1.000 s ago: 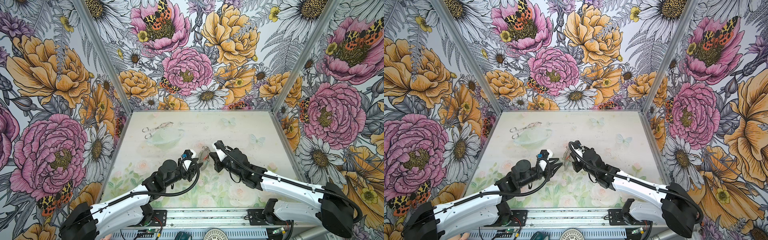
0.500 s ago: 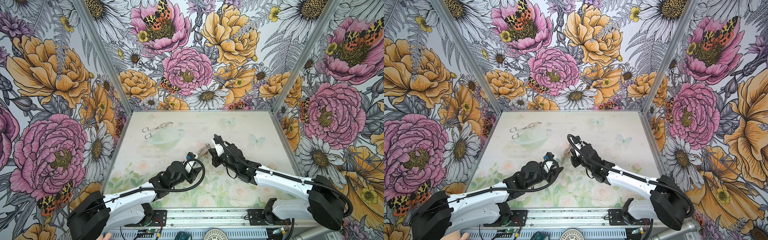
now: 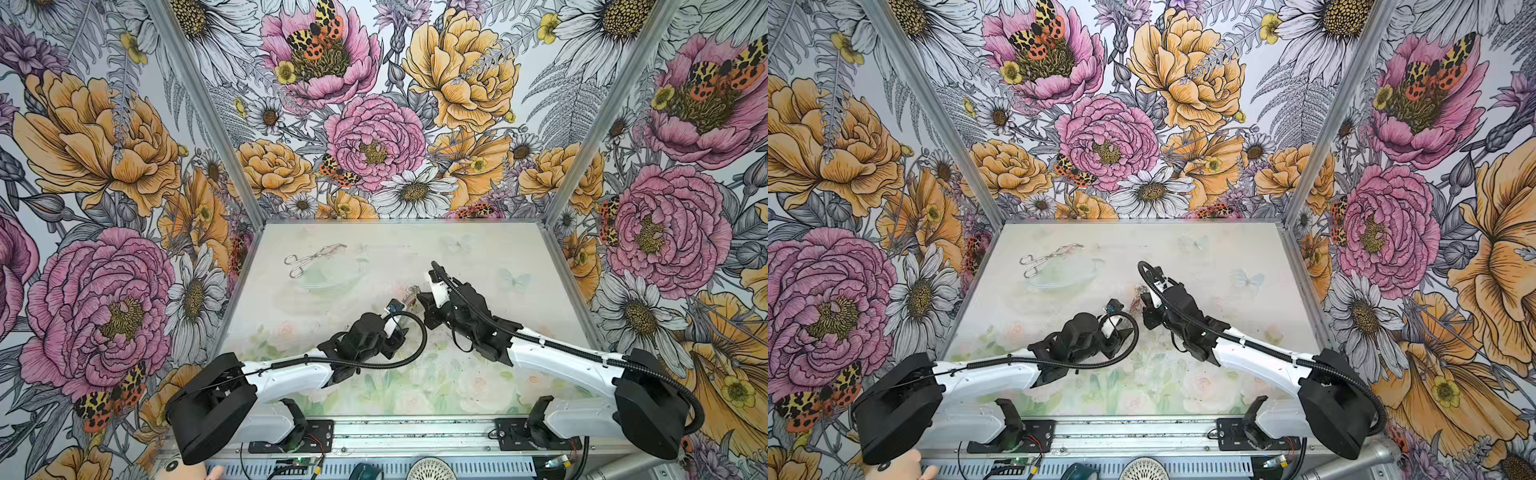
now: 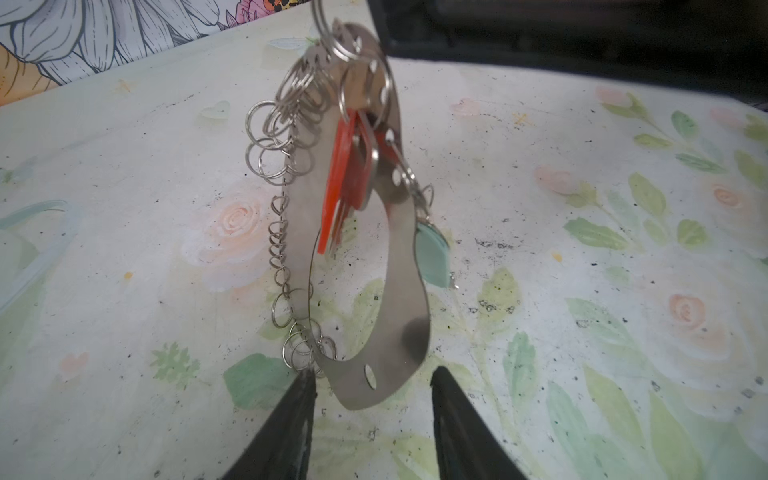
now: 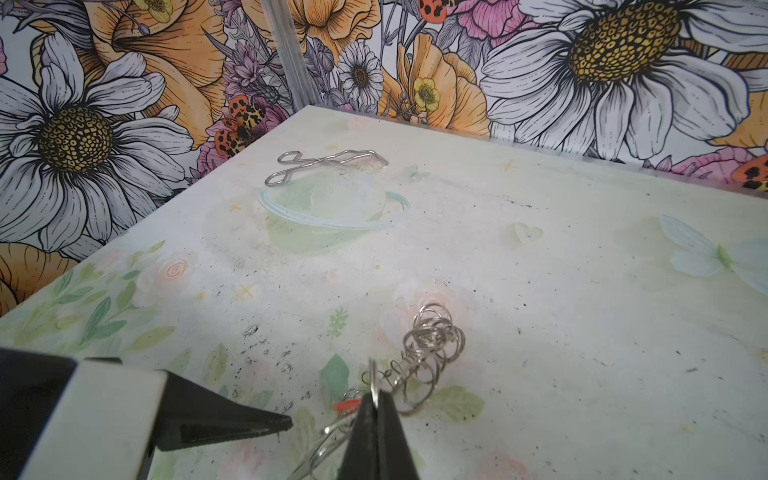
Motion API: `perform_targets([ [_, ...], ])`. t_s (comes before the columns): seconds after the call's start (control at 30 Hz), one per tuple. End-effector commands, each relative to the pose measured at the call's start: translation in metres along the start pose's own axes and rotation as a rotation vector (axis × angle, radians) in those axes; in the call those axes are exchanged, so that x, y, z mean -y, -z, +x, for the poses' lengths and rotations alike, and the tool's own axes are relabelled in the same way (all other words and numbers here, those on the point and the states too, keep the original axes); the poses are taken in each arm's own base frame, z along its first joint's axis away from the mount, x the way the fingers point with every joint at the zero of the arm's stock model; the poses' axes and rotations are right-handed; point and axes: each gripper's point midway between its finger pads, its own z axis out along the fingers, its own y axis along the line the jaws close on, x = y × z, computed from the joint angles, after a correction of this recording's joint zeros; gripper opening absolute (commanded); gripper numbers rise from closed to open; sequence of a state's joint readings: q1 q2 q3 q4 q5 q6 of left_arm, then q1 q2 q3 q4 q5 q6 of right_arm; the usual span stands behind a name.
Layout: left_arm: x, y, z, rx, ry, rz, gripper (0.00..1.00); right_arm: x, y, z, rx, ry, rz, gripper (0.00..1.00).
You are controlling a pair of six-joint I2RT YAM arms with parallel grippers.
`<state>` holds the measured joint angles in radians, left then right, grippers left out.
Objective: Put the keys on the keyring
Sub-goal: 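Open the right gripper and withdraw it while the left gripper lifts the plate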
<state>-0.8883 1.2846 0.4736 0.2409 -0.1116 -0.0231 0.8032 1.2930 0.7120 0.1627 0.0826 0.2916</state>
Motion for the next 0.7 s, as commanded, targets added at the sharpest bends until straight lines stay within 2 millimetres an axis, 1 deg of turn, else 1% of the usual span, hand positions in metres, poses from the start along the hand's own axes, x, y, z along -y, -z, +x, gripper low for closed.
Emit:
perform_targets([
  [0.0, 0.004, -0.003, -0.021, 0.059, -0.011, 0.009, 0.46, -0.006, -0.002, -0.021, 0.052, -0.025, -0.024, 0.00],
  [0.07, -0.002, -0.006, -0.021, 0.058, -0.002, -0.023, 0.40, -0.006, -0.002, -0.021, 0.051, -0.026, -0.026, 0.00],
  [0.1, -0.003, -0.009, -0.020, 0.058, 0.000, -0.026, 0.37, 0.004, -0.002, -0.024, 0.057, -0.036, -0.004, 0.00],
  [0.17, -0.001, -0.014, -0.018, 0.046, -0.013, -0.017, 0.33, 0.006, -0.003, -0.023, 0.054, -0.041, -0.001, 0.00],
  [0.33, -0.001, -0.021, -0.019, 0.039, -0.037, -0.023, 0.17, 0.013, -0.004, -0.021, 0.043, -0.069, 0.016, 0.00],
  [0.47, -0.007, -0.022, -0.024, 0.049, -0.047, -0.063, 0.10, 0.017, -0.006, -0.019, 0.024, -0.092, 0.026, 0.00],
  [0.67, -0.009, -0.019, -0.029, 0.063, -0.061, -0.075, 0.02, 0.022, -0.007, -0.019, 0.011, -0.111, 0.036, 0.00],
])
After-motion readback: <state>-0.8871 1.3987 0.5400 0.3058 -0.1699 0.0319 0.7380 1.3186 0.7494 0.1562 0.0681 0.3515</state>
